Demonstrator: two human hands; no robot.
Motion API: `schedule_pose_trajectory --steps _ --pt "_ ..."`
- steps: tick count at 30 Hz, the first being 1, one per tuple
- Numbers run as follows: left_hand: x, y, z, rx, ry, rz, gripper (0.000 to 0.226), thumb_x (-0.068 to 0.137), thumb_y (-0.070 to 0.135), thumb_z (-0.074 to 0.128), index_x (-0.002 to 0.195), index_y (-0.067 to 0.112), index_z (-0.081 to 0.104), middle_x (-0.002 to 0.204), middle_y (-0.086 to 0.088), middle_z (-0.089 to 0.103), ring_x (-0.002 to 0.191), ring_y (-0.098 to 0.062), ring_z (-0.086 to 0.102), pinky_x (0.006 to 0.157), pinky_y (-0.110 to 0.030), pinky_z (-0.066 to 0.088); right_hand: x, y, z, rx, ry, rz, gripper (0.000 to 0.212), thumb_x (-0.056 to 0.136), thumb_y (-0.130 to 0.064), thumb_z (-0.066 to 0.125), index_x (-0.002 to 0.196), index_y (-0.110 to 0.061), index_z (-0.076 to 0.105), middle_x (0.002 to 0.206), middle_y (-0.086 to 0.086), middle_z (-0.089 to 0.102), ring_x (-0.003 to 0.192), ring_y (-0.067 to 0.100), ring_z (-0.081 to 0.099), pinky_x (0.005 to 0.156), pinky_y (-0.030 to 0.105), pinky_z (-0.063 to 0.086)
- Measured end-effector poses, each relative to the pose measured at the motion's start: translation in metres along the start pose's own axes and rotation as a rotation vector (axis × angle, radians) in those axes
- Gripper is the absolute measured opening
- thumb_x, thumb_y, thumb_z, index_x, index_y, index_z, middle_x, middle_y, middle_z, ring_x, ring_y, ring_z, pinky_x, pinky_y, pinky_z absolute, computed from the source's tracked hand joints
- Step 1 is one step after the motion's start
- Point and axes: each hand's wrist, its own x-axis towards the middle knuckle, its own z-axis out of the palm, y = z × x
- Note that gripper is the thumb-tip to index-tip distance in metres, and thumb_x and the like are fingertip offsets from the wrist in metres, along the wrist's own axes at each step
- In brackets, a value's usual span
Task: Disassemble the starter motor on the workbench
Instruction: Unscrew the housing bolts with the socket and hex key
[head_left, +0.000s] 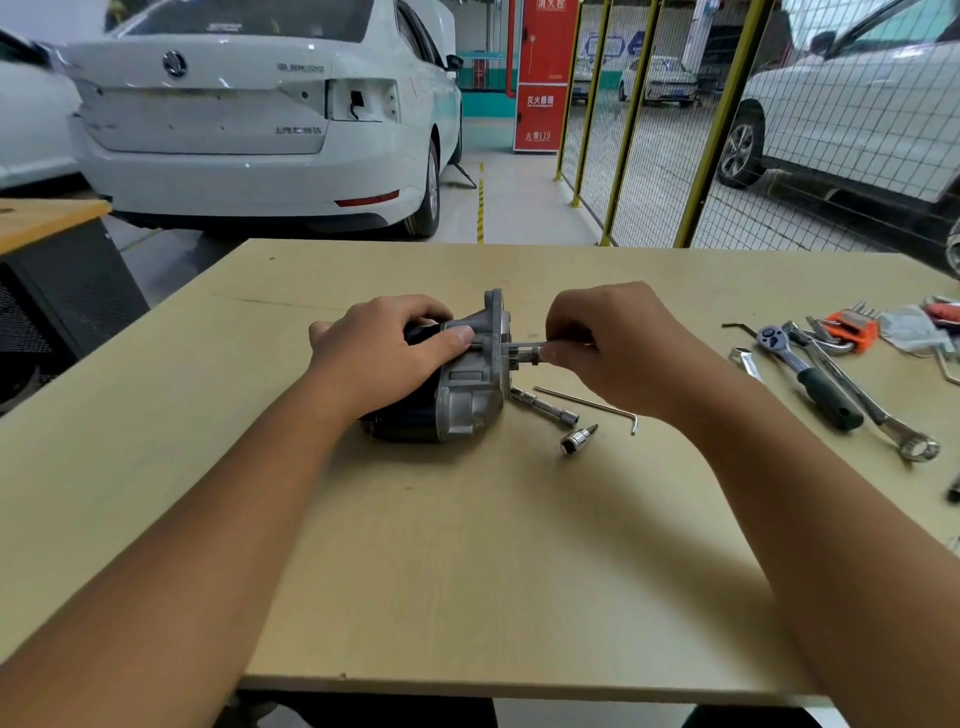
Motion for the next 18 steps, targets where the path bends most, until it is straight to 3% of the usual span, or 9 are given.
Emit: schedule_pose_trajectory --steps 4,7,11,15,18 --pt "0.0 0.0001 0.0001 0.001 -0.006 -0.003 0.056 0.073 0.086 0.045 0.111 0.051 0.066 0.112 0.027 0.068 0.113 -0.011 0.057 0.091 -0.042 0.025 0.0016 0.0016 0.0028 0.002 -0.024 -0.018 0.019 0.098 -0.026 0.06 0.096 -0.013 0.074 0.079 0.0 0.063 0.074 0.017 0.051 0.065 0.031 0.035" --pt "0.0001 -0.0004 0.0002 -0.001 -0.004 -0.002 0.057 0.072 0.086 0.046 0.112 0.05 0.067 0.112 0.026 0.068 0.113 -0.011 0.057 0.091 -0.042 0.025 0.0028 0.0014 0.0042 -0.012 -0.017 -0.024 0.019 0.098 -0.025 0.061 0.096 -0.012 0.075 0.084 0.002 0.063 0.079 0.02 0.053 0.071 0.033 0.042" --pt "0.0001 -0.0017 0.0001 0.008 -0.015 -0.001 0.062 0.068 0.087 0.048 0.114 0.051 0.066 0.112 0.025 0.068 0.113 -0.012 0.057 0.091 -0.042 0.026 0.0017 0.0012 0.0023 -0.094 0.047 -0.022 0.011 0.09 -0.034 0.071 0.089 -0.024 0.075 0.081 -0.012 0.061 0.079 0.017 0.055 0.076 0.04 0.049" --pt "-0.0005 -0.0011 -0.001 0.03 -0.026 0.006 0.066 0.066 0.088 0.048 0.117 0.051 0.066 0.114 0.024 0.067 0.112 -0.013 0.056 0.09 -0.041 0.025 0.0009 0.0009 0.0017 -0.001 0.076 -0.01 0.011 0.083 -0.03 0.079 0.084 -0.023 0.072 0.078 -0.012 0.061 0.072 0.012 0.055 0.067 0.035 0.049" --pt "-0.0006 0.0001 -0.0017 0.019 -0.019 0.007 0.06 0.072 0.087 0.045 0.114 0.051 0.066 0.113 0.025 0.068 0.112 -0.012 0.056 0.091 -0.042 0.026 0.0004 0.001 0.0043 0.038 0.055 -0.031 0.01 0.087 -0.032 0.075 0.087 -0.023 0.071 0.077 -0.01 0.059 0.071 0.007 0.053 0.062 0.028 0.042"
